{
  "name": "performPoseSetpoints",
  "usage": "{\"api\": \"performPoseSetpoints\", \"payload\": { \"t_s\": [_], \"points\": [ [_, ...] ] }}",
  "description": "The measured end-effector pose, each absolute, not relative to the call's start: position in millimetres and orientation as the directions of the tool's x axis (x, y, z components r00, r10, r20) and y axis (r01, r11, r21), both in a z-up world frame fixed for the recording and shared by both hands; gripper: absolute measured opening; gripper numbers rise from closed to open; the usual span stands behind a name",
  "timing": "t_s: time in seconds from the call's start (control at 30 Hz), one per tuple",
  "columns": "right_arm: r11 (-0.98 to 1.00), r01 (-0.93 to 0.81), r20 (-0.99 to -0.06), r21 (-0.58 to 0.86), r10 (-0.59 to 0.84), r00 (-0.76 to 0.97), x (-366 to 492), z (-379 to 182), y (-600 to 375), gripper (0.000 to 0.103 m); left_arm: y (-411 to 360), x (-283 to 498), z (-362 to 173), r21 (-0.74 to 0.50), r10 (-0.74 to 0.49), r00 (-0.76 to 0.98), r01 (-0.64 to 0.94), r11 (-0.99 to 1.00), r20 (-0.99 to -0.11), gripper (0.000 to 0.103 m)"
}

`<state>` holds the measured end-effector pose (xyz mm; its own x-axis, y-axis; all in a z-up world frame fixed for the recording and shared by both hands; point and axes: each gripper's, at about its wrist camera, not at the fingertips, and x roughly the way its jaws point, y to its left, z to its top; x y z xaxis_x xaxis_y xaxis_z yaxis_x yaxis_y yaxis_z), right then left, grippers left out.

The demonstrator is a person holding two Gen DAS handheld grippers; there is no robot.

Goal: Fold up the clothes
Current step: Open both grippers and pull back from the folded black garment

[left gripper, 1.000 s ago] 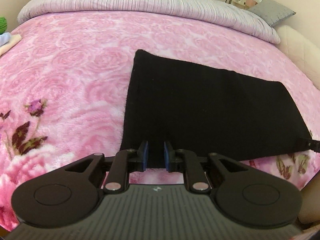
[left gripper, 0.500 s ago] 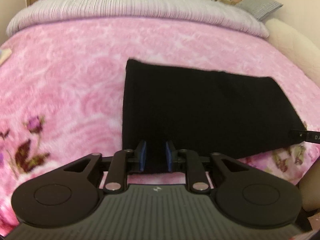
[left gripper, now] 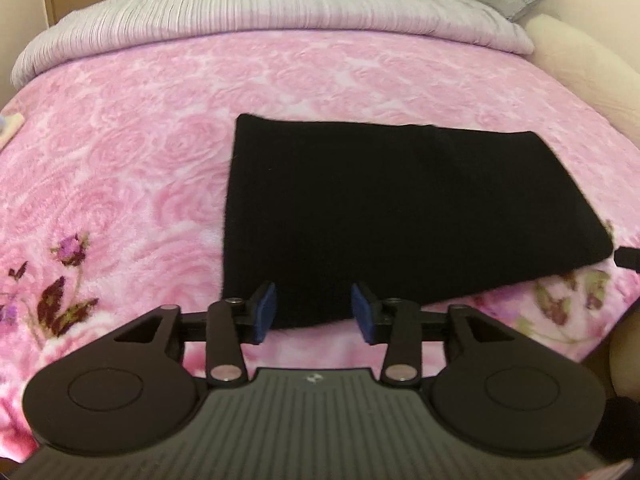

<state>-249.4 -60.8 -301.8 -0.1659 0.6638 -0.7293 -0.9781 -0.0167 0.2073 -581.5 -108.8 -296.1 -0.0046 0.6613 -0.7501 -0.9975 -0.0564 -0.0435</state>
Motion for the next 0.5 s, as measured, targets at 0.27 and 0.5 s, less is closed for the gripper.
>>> {"api": "performPoseSetpoints", "payload": {
  "t_s": [0.27, 0.5],
  "points": [
    [-0.061, -0.98, -0.719, 0.188, 0.672, -0.18, -248.8, -271.5, -105.4, 0.087, -167.6, -543.9, -251.6, -0.039, 0.713, -0.011, -0.998, -0.053, -0.701, 0.052],
    [-0.1, -0.966, -0.654, 0.24, 0.719, -0.237, -250.4, -244.3, -139.8, 0.089, -205.7, -516.4, -199.0, -0.001, 0.775, -0.055, -0.997, -0.072, -0.629, 0.062]
  ]
}}
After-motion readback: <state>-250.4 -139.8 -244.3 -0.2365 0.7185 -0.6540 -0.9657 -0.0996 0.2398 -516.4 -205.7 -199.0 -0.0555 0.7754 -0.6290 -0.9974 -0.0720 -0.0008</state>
